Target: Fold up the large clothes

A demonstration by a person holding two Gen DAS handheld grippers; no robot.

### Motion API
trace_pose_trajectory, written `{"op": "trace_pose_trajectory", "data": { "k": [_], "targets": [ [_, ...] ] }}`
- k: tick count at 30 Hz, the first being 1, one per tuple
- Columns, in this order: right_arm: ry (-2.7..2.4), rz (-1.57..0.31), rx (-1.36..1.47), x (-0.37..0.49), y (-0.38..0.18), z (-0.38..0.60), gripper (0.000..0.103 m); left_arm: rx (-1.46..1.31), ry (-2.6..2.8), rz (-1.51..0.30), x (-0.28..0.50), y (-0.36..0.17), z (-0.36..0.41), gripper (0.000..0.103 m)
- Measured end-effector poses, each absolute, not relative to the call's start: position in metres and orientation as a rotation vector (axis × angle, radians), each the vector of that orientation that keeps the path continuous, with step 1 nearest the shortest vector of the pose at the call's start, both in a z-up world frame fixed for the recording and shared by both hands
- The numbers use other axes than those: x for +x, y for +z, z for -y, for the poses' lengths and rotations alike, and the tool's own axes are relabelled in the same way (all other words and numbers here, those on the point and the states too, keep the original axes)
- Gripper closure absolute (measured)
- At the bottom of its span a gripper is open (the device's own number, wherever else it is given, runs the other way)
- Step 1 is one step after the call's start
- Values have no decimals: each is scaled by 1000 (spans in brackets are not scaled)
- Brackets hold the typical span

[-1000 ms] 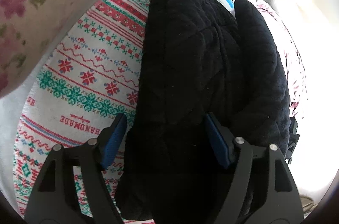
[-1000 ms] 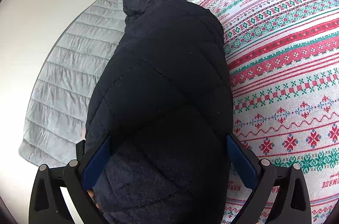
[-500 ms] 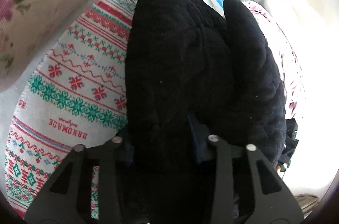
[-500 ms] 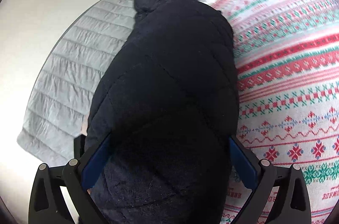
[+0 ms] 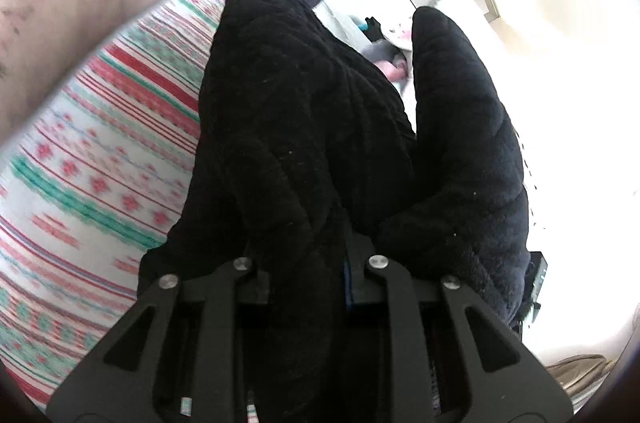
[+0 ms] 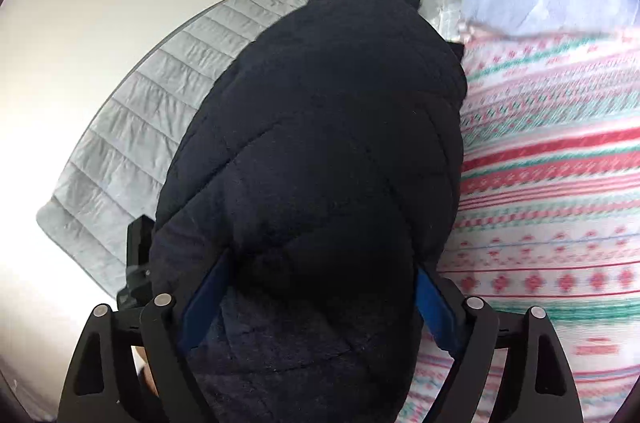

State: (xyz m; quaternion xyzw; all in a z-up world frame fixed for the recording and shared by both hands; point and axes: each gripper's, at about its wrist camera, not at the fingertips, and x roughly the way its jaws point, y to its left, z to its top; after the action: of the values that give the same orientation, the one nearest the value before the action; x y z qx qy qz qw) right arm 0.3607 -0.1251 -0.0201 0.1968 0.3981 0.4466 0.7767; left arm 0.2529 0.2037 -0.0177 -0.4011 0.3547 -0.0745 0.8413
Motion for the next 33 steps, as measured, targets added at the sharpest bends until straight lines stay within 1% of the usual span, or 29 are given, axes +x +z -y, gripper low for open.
{"op": "trace_pose_trajectory", "data": {
  "k": [3, 6, 11, 13, 16, 19, 21, 22, 23, 24, 26, 28, 33],
  "targets": [
    [938, -822, 400, 353, -3, 162, 18, -868, -204, -755, 263, -10, -165, 80],
    [895, -768, 437, 345, 11, 218, 18, -846, -282, -745, 271, 5, -110, 80],
    [790, -640, 437, 328, 44, 324, 18, -786, -457, -766, 294, 13, -5, 80],
    [744, -589, 410, 320, 52, 365, 18, -795, -527, -779, 309, 11, 39, 80],
    [665, -511, 446, 312, 57, 438, 18, -775, -597, -799, 328, 13, 111, 80],
    [534, -485, 419, 312, 46, 503, 18, -700, -608, -853, 336, -3, 182, 78],
    [422, -544, 403, 321, 20, 533, 19, -646, -539, -967, 342, -38, 217, 76],
    [347, -623, 432, 332, -3, 547, 19, -637, -519, -1016, 344, -55, 226, 73],
    [283, -711, 454, 341, -24, 554, 18, -640, -527, -1041, 342, -69, 232, 68],
    [278, -738, 494, 345, -37, 562, 18, -670, -548, -1003, 336, -77, 230, 67],
    [337, -707, 580, 341, -33, 577, 18, -679, -554, -958, 324, -78, 223, 64],
    [298, -684, 501, 334, -14, 572, 18, -687, -544, -981, 320, -79, 213, 60],
    [221, -696, 273, 320, 15, 518, 18, -655, -530, -995, 316, -67, 192, 60]
  ]
}}
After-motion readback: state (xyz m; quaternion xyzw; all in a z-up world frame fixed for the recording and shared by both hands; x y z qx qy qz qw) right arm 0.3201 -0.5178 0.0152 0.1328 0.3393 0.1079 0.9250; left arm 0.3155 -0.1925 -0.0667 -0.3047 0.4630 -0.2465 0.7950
